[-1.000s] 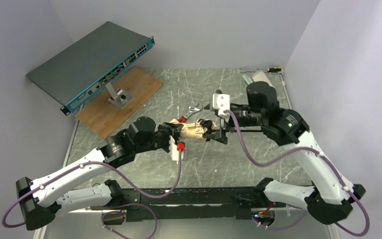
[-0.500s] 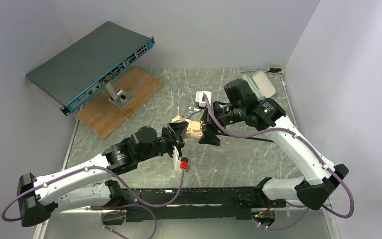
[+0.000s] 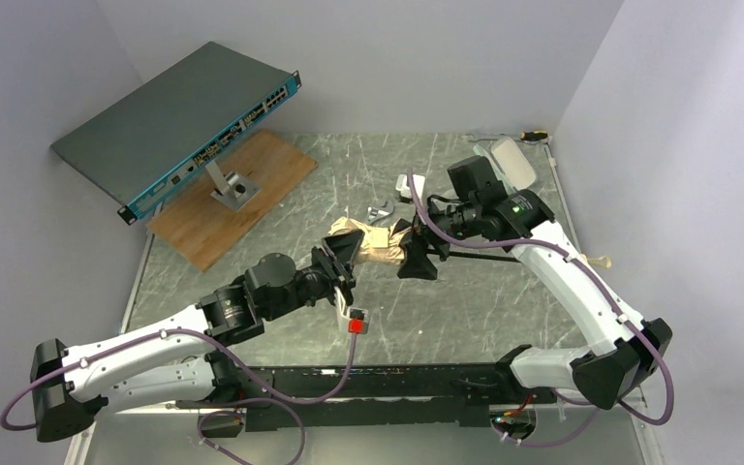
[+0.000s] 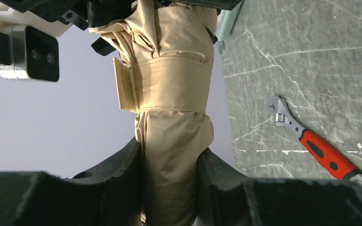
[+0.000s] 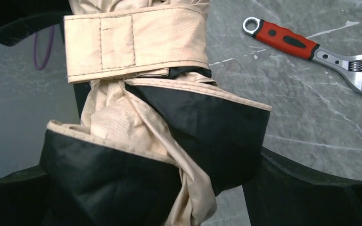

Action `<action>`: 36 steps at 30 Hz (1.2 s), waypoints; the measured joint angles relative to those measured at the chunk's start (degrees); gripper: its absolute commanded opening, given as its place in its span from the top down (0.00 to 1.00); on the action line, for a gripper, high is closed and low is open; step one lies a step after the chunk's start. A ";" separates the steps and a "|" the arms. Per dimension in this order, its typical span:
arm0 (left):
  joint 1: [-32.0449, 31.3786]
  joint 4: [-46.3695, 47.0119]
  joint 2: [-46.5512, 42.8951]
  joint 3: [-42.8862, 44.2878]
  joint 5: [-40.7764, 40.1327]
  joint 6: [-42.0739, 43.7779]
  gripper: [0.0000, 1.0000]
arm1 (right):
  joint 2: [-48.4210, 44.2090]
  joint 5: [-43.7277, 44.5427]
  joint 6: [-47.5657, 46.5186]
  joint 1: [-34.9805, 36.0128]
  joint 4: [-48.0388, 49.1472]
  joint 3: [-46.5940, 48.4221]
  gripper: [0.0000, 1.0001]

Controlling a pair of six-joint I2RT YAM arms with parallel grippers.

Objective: Open the umbrella

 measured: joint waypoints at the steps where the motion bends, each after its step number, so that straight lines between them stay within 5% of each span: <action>1: -0.09 0.72 0.00 -0.33 -0.22 0.37 1.00 | 0.00 -0.92 0.33 -0.46 0.00 0.00 0.06; 5: -0.72 1.49 0.07 -0.74 -0.61 1.01 1.00 | -0.04 -4.76 1.70 -1.14 0.35 0.52 0.20; 8: -1.20 1.95 0.11 -0.74 -0.72 1.66 0.98 | -0.28 -6.62 2.14 -1.14 0.63 0.83 0.52; 11: -1.29 2.12 0.28 -0.74 -1.25 2.16 0.58 | -0.55 -7.58 2.38 -1.22 0.66 0.94 0.99; 14: -1.36 -1.11 0.26 0.96 -0.13 -0.26 0.43 | -0.66 -8.50 2.51 -1.99 -0.22 0.92 1.00; 19: -0.44 -15.93 -1.38 11.91 8.52 -11.28 0.32 | -0.66 -11.04 1.97 -5.53 -1.05 0.87 1.00; 27: -0.48 -19.04 0.24 22.03 18.25 -24.57 0.56 | -0.63 -10.36 4.02 -4.81 1.46 -1.99 1.00; 36: -0.48 -20.46 7.87 20.39 18.97 -24.79 0.54 | -1.03 -10.71 4.11 -3.58 1.81 -2.38 1.00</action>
